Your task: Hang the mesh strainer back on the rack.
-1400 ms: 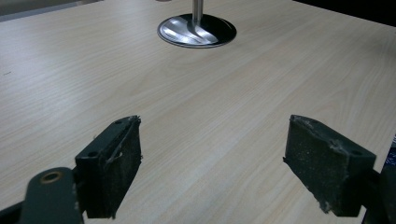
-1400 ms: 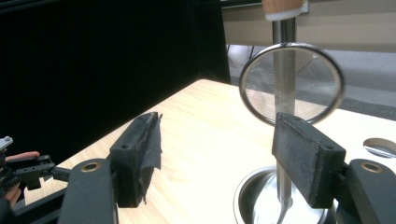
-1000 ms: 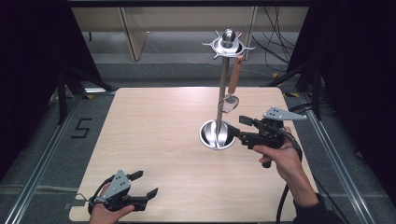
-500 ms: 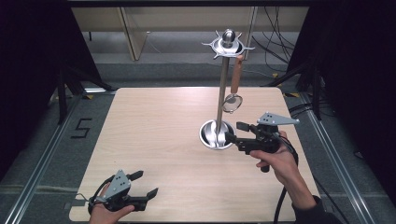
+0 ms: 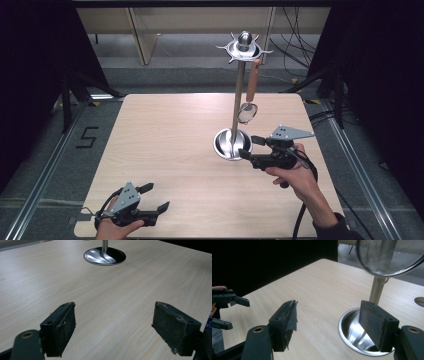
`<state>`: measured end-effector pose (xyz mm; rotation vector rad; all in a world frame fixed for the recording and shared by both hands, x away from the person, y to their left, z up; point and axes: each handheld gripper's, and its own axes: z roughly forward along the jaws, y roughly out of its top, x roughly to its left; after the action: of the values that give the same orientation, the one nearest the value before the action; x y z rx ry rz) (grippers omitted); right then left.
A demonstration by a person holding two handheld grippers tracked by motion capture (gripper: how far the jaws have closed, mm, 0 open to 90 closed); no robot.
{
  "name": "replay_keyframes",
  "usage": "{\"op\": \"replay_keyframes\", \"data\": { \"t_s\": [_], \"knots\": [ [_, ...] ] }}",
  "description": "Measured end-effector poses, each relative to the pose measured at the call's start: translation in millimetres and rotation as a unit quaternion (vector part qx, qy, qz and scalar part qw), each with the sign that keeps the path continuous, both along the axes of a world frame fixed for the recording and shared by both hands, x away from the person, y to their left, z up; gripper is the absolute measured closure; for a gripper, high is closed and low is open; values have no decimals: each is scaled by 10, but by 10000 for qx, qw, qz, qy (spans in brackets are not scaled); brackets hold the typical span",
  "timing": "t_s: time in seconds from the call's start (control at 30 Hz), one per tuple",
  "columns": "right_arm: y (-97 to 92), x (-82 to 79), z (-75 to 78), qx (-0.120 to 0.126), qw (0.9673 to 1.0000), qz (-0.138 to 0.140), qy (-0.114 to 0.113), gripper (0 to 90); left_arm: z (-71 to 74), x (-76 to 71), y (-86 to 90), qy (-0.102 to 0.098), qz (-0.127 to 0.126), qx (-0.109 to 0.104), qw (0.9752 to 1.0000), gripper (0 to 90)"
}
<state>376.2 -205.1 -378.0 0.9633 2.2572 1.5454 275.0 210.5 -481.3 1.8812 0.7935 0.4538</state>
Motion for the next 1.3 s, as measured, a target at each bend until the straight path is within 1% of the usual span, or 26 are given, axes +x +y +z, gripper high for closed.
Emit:
{"op": "replay_keyframes", "data": {
  "t_s": [0.03, 0.13, 0.17, 0.23, 0.3, 0.33, 0.43, 0.47, 0.5, 0.53, 0.6, 0.67, 0.7, 0.73, 0.8, 0.83, 0.87, 0.9, 0.97, 1.03, 1.07, 1.13, 1.2, 1.23, 1.27, 1.3],
  "knots": [
    [7, -21, -14, -70, 10000, -19, 68, 314, -2, 1, -1, -2, 7, -11, 10000, 178],
    [10, -6, -46, -52, 10000, 17, -43, 314, -2, 0, 1, 5, 9, 3, 10000, 178],
    [18, -25, -53, -11, 9999, 4, 110, 314, -2, 2, 1, -19, 2, -3, 10000, 178],
    [14, -21, -81, -94, 9999, -48, 5, 314, -2, 2, 2, -10, 3, 4, 10000, 178],
    [15, -37, -112, -149, 9997, -6, 210, 313, -6, 2, -4, 20, -9, -32, 10000, 178],
    [18, -17, -144, -145, 9998, 36, 118, 313, -6, 1, -5, 20, -12, -33, 10000, 178],
    [18, -23, -174, -198, 9997, -25, 167, 313, -6, 1, -4, 20, -15, -31, 10000, 178],
    [11, 0, -197, -236, 9996, 70, 102, 312, -6, 1, -4, 19, -13, -33, 10000, 178],
    [20, -17, -207, -218, 9996, -30, 162, 312, -6, 1, -3, 20, -14, -32, 10000, 178],
    [16, -24, -221, -246, 9993, 60, 267, 311, -4, 0, -1, 17, -2, -17, 10000, 178],
    [12, -15, -247, -323, 9993, 91, 173, 311, -5, 1, -3, 19, -10, -25, 10000, 178],
    [28, -36, -260, -243, 9994, 5, 228, 311, -6, 2, -4, 19, -14, -32, 10000, 178],
    [18, -34, -281, -324, 9992, 76, 227, 310, -6, 2, -4, 21, -16, -34, 10000, 178],
    [19, -52, -286, -363, 9987, 43, 359, 310, -6, 1, -5, 21, -17, -31, 10000, 178],
    [14, -35, -321, -440, 9988, 99, 204, 310, -6, 2, -5, 22, -16, -32, 10000, 178],
    [31, -46, -341, -353, 9988, 110, 331, 310, -6, 2, -5, 20, -16, -34, 10000, 178],
    [31, -46, -341, -353, 9988, 110, 331, 310, -6, 2, -5, 20, -16, -34, 10000, 178],
    [28, -57, -368, -447, 9982, 88, 385, 309, -6, 2, -6, 22, -17, -36, 10000, 178],
    [24, -46, -387, -475, 9982, 132, 333, 309, -5, 6, -5, -5, -34, -21, 10000, 178],
    [35, -75, -425, -487, 9976, 55, 486, 307, -4, 7, -2, -19, -55, 0, 10000, 178],
    [33, -74, -445, -522, 9978, 42, 417, 307, -3, 6, -2, -20, -59, 5, 10000, 178],
    [32, -85, -488, -562, 9972, 86, 481, 305, -6, 2, 0, -11, -62, 5, 10000, 178],
    [35, -81, -512, -570, 9974, 120, 424, 303, -5, -3, -1, 5, -34, 1, 10000, 178],
    [57, -103, -555, -556, 9971, 52, 511, 277, -5, -7, 1, 13, -5, 1, 10000, 178],
    [43, -82, -556, -735, 9962, 118, 457, 255, -5, -11, 5, 17, 1, -2, 10000, 178],
    [47, -80, -576, -772, 9961, 83, 414, 251, -5, -11, 5, 17, 1, -2, 10000, 178]
  ]
}}
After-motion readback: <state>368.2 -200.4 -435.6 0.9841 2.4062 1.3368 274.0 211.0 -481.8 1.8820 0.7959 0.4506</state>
